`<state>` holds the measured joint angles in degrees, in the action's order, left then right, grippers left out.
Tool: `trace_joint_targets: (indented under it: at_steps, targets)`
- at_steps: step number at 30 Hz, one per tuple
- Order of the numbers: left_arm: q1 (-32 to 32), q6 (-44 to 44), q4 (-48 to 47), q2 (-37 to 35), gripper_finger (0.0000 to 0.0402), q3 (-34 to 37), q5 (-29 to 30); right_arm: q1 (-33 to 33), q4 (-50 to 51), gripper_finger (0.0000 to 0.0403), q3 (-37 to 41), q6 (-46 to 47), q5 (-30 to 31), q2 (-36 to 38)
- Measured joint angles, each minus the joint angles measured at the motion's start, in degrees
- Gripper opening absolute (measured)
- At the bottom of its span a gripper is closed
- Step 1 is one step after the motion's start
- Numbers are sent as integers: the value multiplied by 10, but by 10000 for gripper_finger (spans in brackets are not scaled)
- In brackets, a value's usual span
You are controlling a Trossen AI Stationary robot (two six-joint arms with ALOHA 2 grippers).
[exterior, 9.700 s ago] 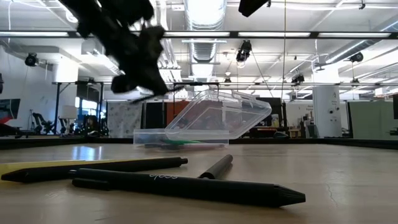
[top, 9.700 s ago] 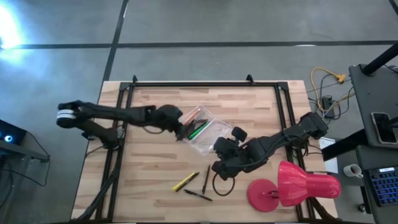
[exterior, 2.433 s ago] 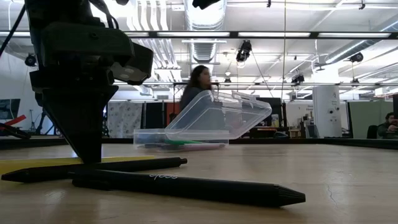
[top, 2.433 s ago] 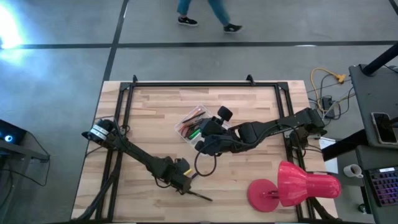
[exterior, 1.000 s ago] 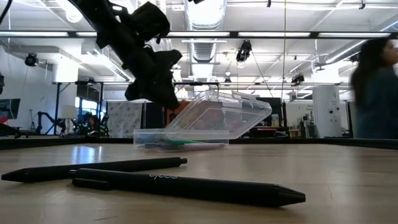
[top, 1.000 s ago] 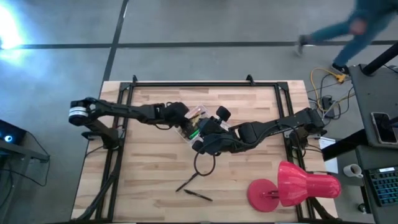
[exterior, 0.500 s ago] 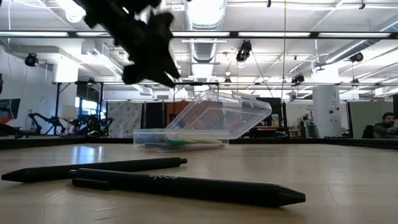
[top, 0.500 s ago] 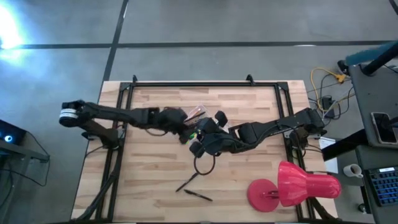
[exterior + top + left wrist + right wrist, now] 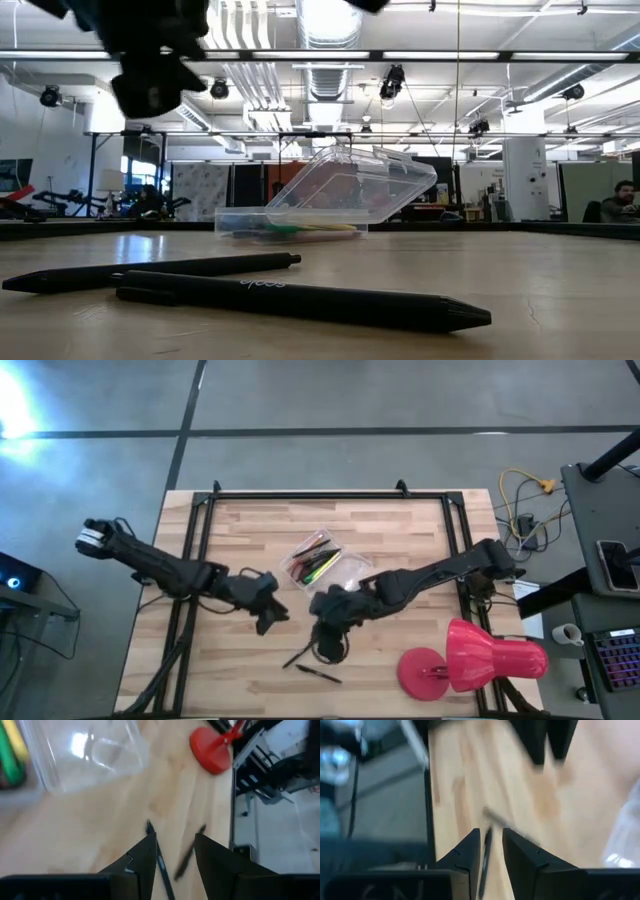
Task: Pick & place school supplies into a supply box
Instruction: Put the black pen into the transparent supply box
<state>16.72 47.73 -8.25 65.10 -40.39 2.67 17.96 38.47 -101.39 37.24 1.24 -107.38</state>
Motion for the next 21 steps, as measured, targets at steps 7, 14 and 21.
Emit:
trace_joint_targets:
  at_steps: [7,14,21]
  targets:
    - [58,114,18,7,117,56,5,-1,16,88,0,25,-144,-75]
    - [93,173,27,8,117,89,9,-1,-31,93,-1,39,-218,-117]
    - [104,178,29,9,117,93,9,30,-5,93,-2,42,-103,-154]
